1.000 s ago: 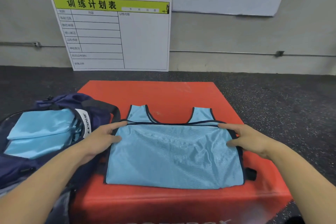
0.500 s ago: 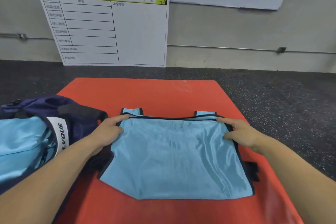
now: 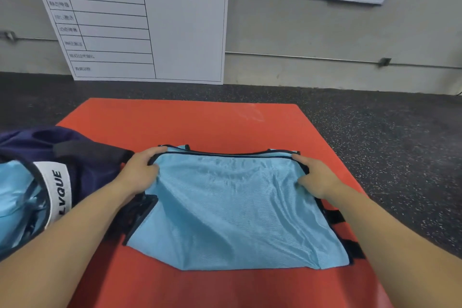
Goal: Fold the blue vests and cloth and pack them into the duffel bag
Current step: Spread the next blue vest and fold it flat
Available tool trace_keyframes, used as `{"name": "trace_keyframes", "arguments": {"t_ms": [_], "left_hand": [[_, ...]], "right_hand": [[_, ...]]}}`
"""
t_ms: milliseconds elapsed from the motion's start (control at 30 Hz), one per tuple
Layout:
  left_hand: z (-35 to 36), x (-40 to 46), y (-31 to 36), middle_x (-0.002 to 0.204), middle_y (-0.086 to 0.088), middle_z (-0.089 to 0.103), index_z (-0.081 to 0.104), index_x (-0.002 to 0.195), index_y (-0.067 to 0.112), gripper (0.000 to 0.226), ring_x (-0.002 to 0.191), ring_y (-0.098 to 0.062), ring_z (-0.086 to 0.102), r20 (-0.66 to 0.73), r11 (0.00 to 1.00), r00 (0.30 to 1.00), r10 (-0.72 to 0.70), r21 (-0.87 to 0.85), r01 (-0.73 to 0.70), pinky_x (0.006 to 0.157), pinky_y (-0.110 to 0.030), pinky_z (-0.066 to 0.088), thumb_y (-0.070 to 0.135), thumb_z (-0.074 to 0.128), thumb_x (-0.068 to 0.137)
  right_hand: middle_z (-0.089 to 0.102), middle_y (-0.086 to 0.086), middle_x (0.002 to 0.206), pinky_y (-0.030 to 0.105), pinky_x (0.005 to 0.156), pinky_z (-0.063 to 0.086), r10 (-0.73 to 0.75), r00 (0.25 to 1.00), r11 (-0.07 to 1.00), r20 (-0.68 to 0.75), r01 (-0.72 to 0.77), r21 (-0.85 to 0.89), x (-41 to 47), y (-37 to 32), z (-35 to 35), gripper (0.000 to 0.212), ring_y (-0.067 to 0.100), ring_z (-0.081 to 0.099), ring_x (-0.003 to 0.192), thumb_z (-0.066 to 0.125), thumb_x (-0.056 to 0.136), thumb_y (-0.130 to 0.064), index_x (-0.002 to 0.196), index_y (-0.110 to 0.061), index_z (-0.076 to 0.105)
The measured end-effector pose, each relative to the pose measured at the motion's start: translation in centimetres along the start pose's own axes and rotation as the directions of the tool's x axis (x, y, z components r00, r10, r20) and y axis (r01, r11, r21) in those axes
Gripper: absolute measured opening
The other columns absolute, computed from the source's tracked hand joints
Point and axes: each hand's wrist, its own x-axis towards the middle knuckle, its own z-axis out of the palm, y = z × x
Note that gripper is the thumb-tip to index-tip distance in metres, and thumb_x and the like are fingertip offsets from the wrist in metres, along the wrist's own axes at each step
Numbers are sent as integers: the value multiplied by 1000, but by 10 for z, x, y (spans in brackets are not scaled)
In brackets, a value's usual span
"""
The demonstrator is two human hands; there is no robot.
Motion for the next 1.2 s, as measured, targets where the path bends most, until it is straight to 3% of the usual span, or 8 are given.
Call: {"name": "trace_keyframes", "arguments": {"t_ms": [67, 167, 300, 467, 833, 933, 1000, 1200], "left_hand": [[-2, 4, -5, 134, 0, 59, 57, 140, 21, 51, 114, -18, 59, 20, 997, 1000, 13, 77, -14, 83, -8, 45, -3, 52, 95], [-2, 5, 9, 158, -3, 40, 40, 153, 19, 57, 145, -24, 38, 49, 885, 995, 91, 455, -103, 118, -36, 31, 17, 56, 98], [57, -43, 66, 161, -11, 34, 39, 152, 9, 52, 149, -26, 29, 90, 744, 916, 390, 555, -371, 121, -38, 23, 20, 45, 102], [120, -89, 47, 168, -7, 15, 19, 160, 9, 74, 156, -22, 9, 233, 695, 937, 261, 628, -350, 125, -37, 5, 39, 0, 94], [39, -65, -11, 169, -2, 13, 19, 160, 13, 67, 156, -15, 4, 24, 593, 995, 96, 801, -77, 126, -38, 2, 47, 7, 104], [61, -75, 6, 161, -10, 36, 40, 153, 5, 75, 152, -23, 25, 96, 576, 971, 217, 791, -207, 123, -41, 7, 45, 7, 98], [82, -84, 10, 166, -6, 21, 27, 158, 8, 80, 155, -18, 13, 196, 586, 934, 298, 735, -342, 125, -37, 1, 49, 0, 95], [62, -65, -2, 170, 0, -2, 3, 162, 13, 73, 155, -13, -7, 119, 666, 982, 144, 722, -185, 126, -34, -5, 55, 12, 103]], "right_hand": [[51, 11, 147, 29, 68, 58, -9, 1000, 994, -4, 9, -111, 3, 0, 7, 75, 26, 71, 85, 51, 91, 8, 157, -27, 38], [19, 1, 169, 46, 119, 29, -149, 976, 850, -159, 45, -524, 1, -8, 24, 66, 30, 28, 150, 52, 100, -17, 160, -27, 27], [17, 4, 170, 44, 124, 16, -422, 900, 783, -105, 303, -543, -16, -47, 76, 54, 26, 16, 156, 31, 108, -37, 160, -22, 29], [8, 0, 171, 42, 127, 1, -391, 908, 752, 149, 409, -517, -31, -61, 133, 92, 20, 1, 158, -15, 83, -56, 163, -24, 15], [-4, 3, 171, 44, 128, -1, -136, 988, 743, -70, 54, -667, -15, 23, 49, 70, 19, -9, 157, -1, 103, -55, 164, -21, 4], [0, 5, 171, 44, 128, 1, -268, 963, 729, -23, 187, -659, -27, -4, 67, 74, 21, -7, 158, -3, 101, -55, 163, -16, 8], [0, 3, 171, 42, 128, -2, -372, 922, 735, 105, 361, -574, -40, -28, 93, 72, 21, -7, 158, 3, 102, -55, 164, -17, 8], [-7, -6, 171, 38, 127, -8, -374, 912, 738, 171, 404, -541, -40, -17, 101, 60, 15, -13, 157, 17, 108, -52, 164, -32, 3]]}}
